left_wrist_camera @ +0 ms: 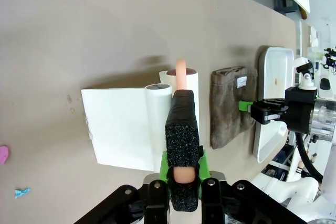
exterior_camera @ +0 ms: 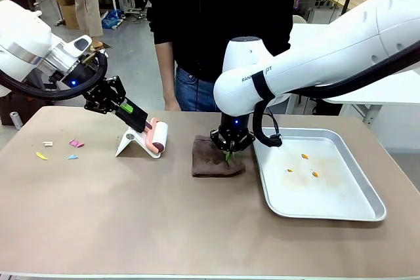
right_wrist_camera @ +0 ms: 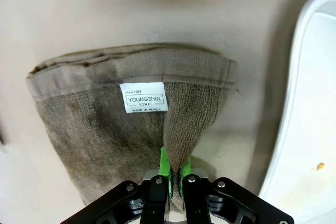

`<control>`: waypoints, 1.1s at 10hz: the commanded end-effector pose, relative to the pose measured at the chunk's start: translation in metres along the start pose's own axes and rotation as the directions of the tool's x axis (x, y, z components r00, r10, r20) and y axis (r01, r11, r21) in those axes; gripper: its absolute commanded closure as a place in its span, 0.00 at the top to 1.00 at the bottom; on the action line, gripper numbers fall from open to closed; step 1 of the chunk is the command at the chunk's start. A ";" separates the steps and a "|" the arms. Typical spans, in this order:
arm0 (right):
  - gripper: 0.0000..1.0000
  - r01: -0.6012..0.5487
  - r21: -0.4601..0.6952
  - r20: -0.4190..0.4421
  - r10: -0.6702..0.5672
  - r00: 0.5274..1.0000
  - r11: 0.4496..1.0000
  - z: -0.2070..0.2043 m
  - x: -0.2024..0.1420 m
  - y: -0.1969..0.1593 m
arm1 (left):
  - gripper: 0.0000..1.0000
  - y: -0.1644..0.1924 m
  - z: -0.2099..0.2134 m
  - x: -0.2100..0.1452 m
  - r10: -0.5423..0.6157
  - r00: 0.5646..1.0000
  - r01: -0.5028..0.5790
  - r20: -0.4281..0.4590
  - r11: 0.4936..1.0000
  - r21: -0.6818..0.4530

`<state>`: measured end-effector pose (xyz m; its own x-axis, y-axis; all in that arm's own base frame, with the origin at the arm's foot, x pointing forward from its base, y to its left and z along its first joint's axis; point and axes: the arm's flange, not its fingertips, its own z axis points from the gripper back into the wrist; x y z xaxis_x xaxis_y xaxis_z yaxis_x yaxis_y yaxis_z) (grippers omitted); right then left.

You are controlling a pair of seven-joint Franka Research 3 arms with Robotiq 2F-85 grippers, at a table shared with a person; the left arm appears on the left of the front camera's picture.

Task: Clean the surface of the table.
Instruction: Hold the Lint Roller with your left hand and the towel with your right hand.

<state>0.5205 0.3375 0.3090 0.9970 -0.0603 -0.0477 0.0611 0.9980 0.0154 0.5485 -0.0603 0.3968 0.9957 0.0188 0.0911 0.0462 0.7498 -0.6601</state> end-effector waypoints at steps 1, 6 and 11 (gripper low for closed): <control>0.00 -0.018 0.011 -0.026 0.018 1.000 1.000 -0.007 0.000 -0.005 | 0.00 0.002 0.003 -0.006 -0.020 0.999 0.021 0.032 0.999 -0.038; 0.00 -0.032 0.169 -0.027 0.037 0.999 0.985 0.012 -0.003 -0.022 | 0.00 -0.013 0.029 -0.017 -0.076 0.992 0.090 0.105 0.986 -0.140; 0.00 -0.057 0.565 0.067 0.023 0.997 0.823 0.054 -0.045 -0.089 | 0.00 -0.014 0.056 -0.028 -0.102 0.986 0.137 0.131 0.948 -0.287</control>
<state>0.4966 0.2706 0.3696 0.9971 -0.0750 -0.0096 0.0693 0.8559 0.5125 0.5221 -0.0388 0.4433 0.9721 0.0315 0.2325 0.1690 0.5931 -0.7872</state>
